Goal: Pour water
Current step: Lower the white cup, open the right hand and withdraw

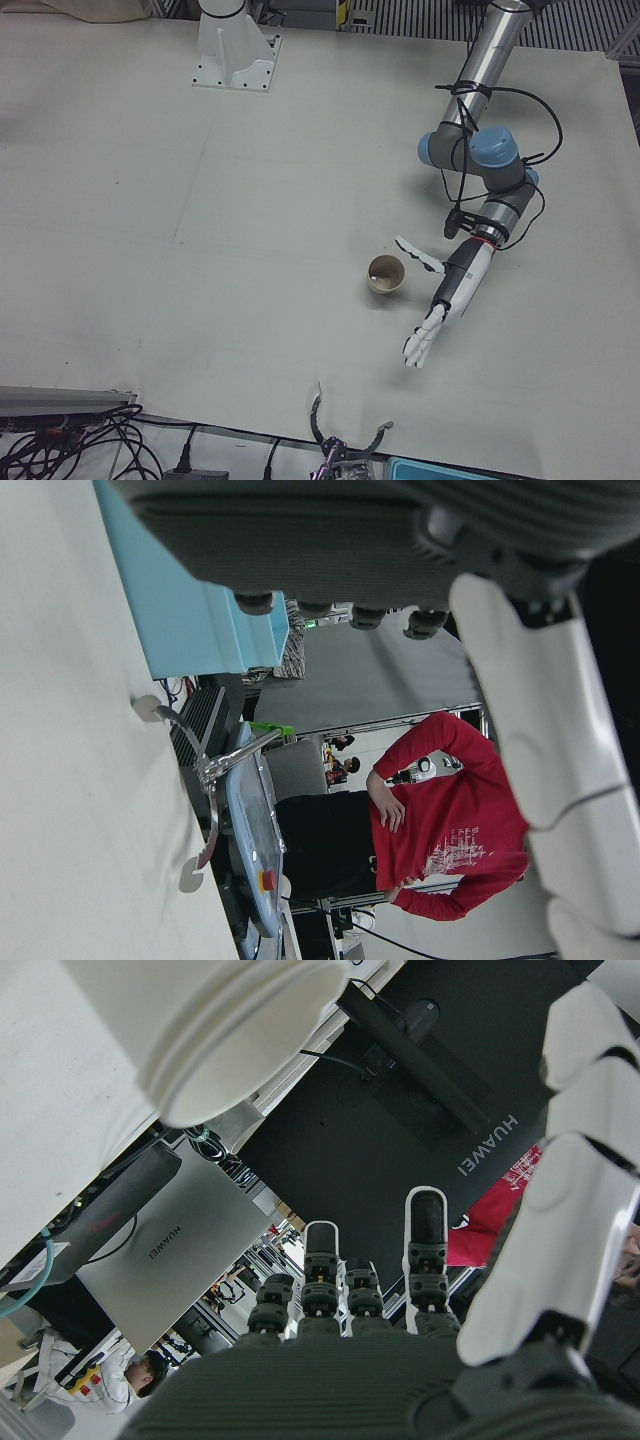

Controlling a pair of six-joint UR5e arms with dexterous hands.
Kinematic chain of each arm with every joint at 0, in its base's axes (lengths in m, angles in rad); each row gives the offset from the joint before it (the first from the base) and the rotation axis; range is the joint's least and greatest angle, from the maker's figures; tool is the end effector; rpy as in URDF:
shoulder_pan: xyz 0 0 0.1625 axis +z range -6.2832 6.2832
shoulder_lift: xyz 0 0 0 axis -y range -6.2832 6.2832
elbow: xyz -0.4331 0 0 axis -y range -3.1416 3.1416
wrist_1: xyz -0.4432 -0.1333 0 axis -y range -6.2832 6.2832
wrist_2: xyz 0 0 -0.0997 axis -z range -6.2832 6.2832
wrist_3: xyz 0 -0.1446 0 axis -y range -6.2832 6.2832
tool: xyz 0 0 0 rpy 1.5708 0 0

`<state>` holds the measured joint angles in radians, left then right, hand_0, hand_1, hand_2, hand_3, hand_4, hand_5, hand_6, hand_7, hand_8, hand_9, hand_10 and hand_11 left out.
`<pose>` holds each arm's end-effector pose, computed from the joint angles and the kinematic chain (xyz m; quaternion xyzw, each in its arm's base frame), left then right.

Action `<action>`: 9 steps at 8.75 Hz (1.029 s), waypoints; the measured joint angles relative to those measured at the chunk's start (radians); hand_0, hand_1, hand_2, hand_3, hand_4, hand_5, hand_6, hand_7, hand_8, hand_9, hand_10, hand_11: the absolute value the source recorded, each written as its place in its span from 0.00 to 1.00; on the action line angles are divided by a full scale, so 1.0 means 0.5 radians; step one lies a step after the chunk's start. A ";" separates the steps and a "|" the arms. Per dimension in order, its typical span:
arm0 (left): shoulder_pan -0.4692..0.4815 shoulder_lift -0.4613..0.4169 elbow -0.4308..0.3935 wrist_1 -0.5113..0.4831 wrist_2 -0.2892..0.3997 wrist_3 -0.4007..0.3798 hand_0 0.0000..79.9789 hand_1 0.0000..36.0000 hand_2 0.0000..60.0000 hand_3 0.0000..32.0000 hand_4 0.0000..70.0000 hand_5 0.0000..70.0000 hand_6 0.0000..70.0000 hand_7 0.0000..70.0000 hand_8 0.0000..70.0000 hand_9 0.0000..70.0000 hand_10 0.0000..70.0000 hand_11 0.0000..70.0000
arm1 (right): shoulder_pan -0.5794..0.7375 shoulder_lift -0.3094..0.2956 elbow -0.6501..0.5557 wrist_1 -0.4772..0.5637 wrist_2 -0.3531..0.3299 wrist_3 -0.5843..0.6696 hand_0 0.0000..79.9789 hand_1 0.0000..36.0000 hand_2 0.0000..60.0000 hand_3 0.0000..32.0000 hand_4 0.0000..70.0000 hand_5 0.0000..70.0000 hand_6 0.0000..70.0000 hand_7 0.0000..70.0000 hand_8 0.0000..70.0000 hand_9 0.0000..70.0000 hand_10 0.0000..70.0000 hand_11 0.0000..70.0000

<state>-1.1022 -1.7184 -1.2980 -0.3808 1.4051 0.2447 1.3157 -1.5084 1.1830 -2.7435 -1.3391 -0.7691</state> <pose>0.1609 -0.6657 0.7066 -0.0379 0.7895 -0.5937 0.1513 0.0111 -0.6173 0.8257 0.2610 -0.6835 0.6311 0.2576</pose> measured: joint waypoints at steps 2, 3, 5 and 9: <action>-0.077 0.055 -0.052 -0.004 0.001 -0.018 0.70 0.16 0.00 0.08 0.13 0.00 0.00 0.06 0.00 0.00 0.00 0.00 | -0.202 0.056 -0.041 0.044 0.264 -0.155 0.63 0.38 0.03 0.00 0.14 0.51 0.09 0.13 0.20 0.28 0.11 0.18; -0.114 0.071 -0.066 -0.006 0.003 -0.028 0.70 0.16 0.00 0.12 0.13 0.00 0.00 0.06 0.00 0.00 0.00 0.00 | -0.283 0.062 -0.043 0.062 0.380 -0.191 0.63 0.32 0.00 0.00 0.15 0.48 0.10 0.14 0.20 0.27 0.10 0.17; -0.152 0.079 -0.073 -0.006 0.008 -0.043 0.71 0.17 0.00 0.10 0.15 0.00 0.00 0.07 0.00 0.00 0.00 0.00 | -0.333 0.054 -0.040 0.073 0.462 -0.184 0.63 0.29 0.00 0.00 0.16 0.47 0.10 0.14 0.21 0.27 0.10 0.16; -0.190 0.078 -0.111 0.051 0.055 -0.077 0.63 0.00 0.00 0.19 0.23 0.00 0.02 0.10 0.00 0.00 0.00 0.00 | -0.281 0.021 0.006 0.073 0.470 0.242 0.50 0.00 0.00 0.00 0.22 0.17 0.12 0.14 0.22 0.11 0.00 0.00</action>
<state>-1.1970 -1.6794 -1.3533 -0.3553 1.4325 0.2063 1.1754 -1.4979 1.1859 -2.7070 -1.1042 -0.6482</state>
